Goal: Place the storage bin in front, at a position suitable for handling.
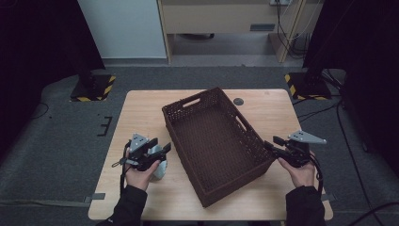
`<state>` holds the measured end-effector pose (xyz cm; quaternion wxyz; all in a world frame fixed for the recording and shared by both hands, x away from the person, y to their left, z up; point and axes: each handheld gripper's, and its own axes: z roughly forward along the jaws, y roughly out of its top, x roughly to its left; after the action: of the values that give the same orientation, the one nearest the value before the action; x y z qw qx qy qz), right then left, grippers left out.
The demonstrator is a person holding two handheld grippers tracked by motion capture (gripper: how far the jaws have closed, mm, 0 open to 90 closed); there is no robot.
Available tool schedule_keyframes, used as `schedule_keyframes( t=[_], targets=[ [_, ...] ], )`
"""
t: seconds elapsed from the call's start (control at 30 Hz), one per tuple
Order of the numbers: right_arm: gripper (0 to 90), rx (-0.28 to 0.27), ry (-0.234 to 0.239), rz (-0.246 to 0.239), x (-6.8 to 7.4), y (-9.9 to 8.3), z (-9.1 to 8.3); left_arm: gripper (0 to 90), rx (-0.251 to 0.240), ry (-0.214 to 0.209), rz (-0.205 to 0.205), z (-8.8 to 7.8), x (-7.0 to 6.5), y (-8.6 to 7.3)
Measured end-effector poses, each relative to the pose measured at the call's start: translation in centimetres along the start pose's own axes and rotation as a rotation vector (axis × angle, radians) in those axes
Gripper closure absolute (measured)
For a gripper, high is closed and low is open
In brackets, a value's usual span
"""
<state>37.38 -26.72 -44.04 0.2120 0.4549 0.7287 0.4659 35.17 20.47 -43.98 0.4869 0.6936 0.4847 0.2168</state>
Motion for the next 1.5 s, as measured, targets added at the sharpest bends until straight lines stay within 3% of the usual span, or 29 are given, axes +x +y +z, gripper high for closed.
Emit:
schedule_keyframes(
  t=[0.17,0.3,0.4,0.47,0.57,0.67,0.77,0.83,0.87,0.9,1.03,1.2,1.3,1.5],
  targets=[
    [59.9,0.028,0.017,-0.017,0.6,-0.1,0.8,38.9,0.014,-0.033,0.038,0.7,-2.1,-0.1],
    [63.2,0.055,0.01,-0.034,0.7,-0.2,1.2,39.3,0.03,-0.046,0.049,1.0,-2.6,-0.1],
    [71.8,0.079,0.033,-0.033,0.8,-0.4,1.4,40.1,0.038,-0.058,0.055,1.2,-3.0,-0.3],
    [72.8,0.096,0.05,-0.034,1.2,-0.5,1.4,40.4,0.043,-0.068,0.055,1.4,-3.2,-0.3],
    [73.2,0.119,0.03,-0.065,1.7,-0.6,1.4,40.9,0.044,-0.068,0.052,1.6,-3.3,-0.3],
    [74.6,0.121,0.059,-0.051,2.4,-1.1,0.7,44.0,0.057,-0.065,0.056,2.0,-3.3,-0.4],
    [70.2,0.129,0.07,-0.059,2.6,-1.2,0.5,48.4,0.06,-0.069,0.048,2.3,-3.2,-0.4],
    [67.3,0.098,0.065,-0.061,2.5,-0.9,0.4,49.1,0.065,-0.072,0.043,2.6,-3.1,-0.3],
    [66.5,0.065,0.058,-0.049,2.3,-0.4,0.5,49.0,0.069,-0.055,0.065,2.8,-3.2,-0.1],
    [66.5,0.065,0.058,-0.049,2.3,-0.4,0.5,49.6,0.069,-0.055,0.065,2.8,-3.2,-0.1],
    [63.2,0.068,0.042,-0.076,2.0,0.3,1.7,53.7,0.083,-0.018,0.098,3.5,-2.9,0.7],
    [61.9,0.068,0.051,-0.073,2.0,0.7,2.2,54.8,0.071,-0.01,0.104,4.1,-2.4,0.9],
    [60.8,0.055,0.039,-0.104,2.0,1.2,2.9,55.7,0.068,0.0,0.104,4.6,-2.1,1.1],
    [61.3,0.057,0.055,-0.08,1.8,1.6,4.4,55.5,0.08,0.011,0.103,5.2,-1.7,1.4]
  ],
)
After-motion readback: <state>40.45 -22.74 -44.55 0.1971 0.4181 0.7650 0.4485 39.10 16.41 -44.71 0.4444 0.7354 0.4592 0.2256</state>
